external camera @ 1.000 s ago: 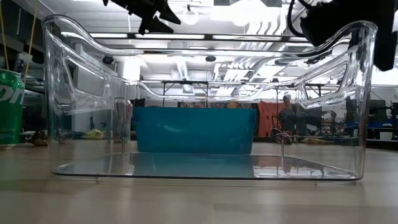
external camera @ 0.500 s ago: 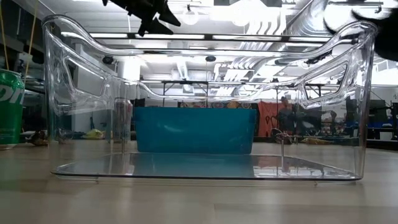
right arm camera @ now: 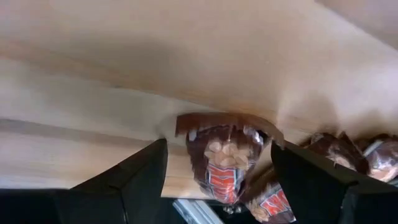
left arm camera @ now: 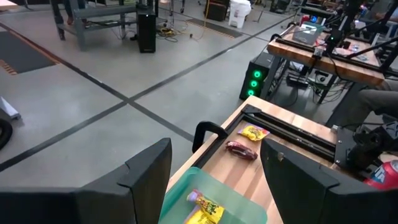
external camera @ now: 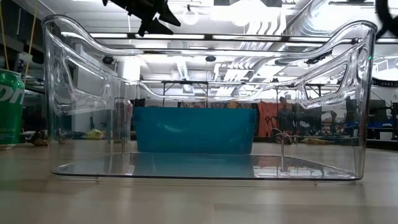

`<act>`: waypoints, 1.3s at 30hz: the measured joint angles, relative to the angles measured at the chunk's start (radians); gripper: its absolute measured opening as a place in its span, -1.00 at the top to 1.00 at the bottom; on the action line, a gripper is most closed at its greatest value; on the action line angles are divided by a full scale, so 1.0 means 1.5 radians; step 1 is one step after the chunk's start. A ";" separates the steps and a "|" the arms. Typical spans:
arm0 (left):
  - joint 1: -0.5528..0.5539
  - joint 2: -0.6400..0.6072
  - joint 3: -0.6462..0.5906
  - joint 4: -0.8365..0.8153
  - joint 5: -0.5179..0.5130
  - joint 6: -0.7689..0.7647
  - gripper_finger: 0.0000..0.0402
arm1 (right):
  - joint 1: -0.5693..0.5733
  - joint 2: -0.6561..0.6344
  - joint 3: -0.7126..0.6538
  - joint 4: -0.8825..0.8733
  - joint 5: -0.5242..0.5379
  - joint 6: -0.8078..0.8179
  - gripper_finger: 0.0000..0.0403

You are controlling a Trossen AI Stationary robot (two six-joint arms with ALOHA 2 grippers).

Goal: Sort candy
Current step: Put the brown candy into the transparent bin

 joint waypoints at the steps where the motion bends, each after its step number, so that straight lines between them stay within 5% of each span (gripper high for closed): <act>1: 0.000 0.000 0.000 0.000 0.000 -0.004 -0.16 | 0.000 0.008 0.001 0.002 -0.001 -0.009 -0.40; 6: 0.000 0.000 0.000 -0.001 0.000 -0.018 -0.16 | -0.008 0.014 0.005 0.003 0.014 -0.069 -0.21; 13: 0.000 -0.004 0.000 0.020 0.019 -0.028 -0.16 | -0.041 -0.109 0.050 -0.145 0.164 -0.201 0.87; 19: -0.001 -0.007 0.000 0.036 0.032 -0.028 -0.16 | -0.137 -0.293 0.104 -0.271 0.383 -0.347 0.72; 24: -0.001 -0.008 0.000 0.036 0.104 -0.027 -0.16 | -0.247 -0.389 0.113 -0.148 0.541 -0.506 0.88; 30: -0.002 -0.009 0.000 0.034 0.229 -0.033 -0.16 | -0.342 -0.334 0.094 0.056 0.401 -0.671 0.86; 36: -0.006 -0.009 0.000 0.035 0.224 -0.033 -0.16 | -0.344 -0.211 0.096 0.250 0.204 -0.699 0.73; 39: -0.006 -0.009 0.000 0.035 0.223 -0.033 -0.16 | -0.335 -0.170 0.114 0.248 0.172 -0.697 0.69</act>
